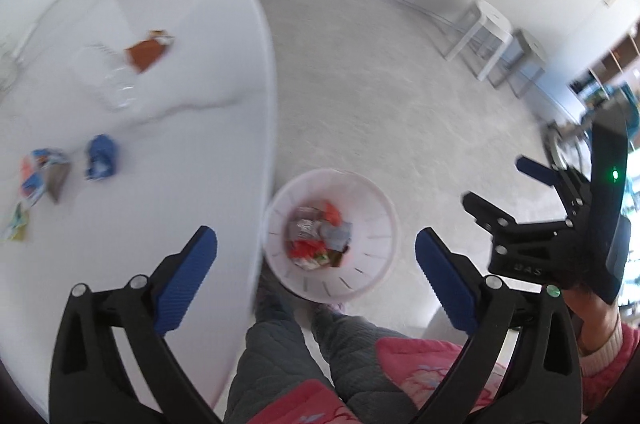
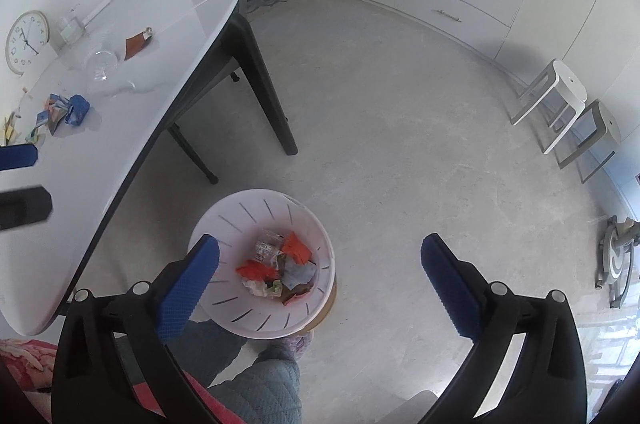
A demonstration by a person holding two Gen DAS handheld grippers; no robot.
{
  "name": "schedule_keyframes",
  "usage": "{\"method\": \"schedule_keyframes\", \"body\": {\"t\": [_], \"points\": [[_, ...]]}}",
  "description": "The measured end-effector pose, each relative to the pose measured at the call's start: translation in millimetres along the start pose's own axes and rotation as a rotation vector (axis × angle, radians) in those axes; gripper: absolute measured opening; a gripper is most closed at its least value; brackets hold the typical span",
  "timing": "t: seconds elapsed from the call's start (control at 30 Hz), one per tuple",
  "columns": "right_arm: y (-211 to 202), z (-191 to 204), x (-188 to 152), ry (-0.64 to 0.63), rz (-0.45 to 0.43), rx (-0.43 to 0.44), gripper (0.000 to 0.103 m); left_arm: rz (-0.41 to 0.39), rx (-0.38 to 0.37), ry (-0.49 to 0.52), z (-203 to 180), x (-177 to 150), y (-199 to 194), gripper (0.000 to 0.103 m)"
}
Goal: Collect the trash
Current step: 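Carry the red tissue and orange packet over the wastebasket and open both grippers, then grasp the blue crumpled paper on the table with the left gripper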
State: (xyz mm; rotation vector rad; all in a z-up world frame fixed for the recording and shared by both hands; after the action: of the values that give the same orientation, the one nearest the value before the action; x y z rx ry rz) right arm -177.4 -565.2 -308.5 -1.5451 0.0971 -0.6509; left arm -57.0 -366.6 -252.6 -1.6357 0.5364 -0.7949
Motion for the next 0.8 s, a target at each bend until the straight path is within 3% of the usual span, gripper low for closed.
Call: {"method": "schedule_keyframes", "body": {"t": [0.43,0.63,0.8], "points": [[5,72,46,-0.111,-0.008,0.061,0.101,-0.087,0.05,-0.345,145,-1,-22,0.095],[5,111,71,-0.156,-0.023,0.091,0.101,-0.075,0.058,-0.434,195,6,-1,0.095],[6,137,92,-0.179,-0.028,0.102,0.101,-0.077,0.066,-0.446,216,20,17,0.095]]}}
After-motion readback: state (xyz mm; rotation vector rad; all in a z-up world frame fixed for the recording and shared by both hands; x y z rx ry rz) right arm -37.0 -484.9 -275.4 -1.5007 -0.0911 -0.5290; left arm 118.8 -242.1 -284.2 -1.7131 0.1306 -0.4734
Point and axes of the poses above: each gripper's, at about its wrist camera, not at the fingertips, and y roughly the way its jaws point, z to its left, x to its top, the point moved 10 cm from there along y, roughly the way its jaws point, and after that the axes turned 6 degrees about z, right-handed, at the moved point
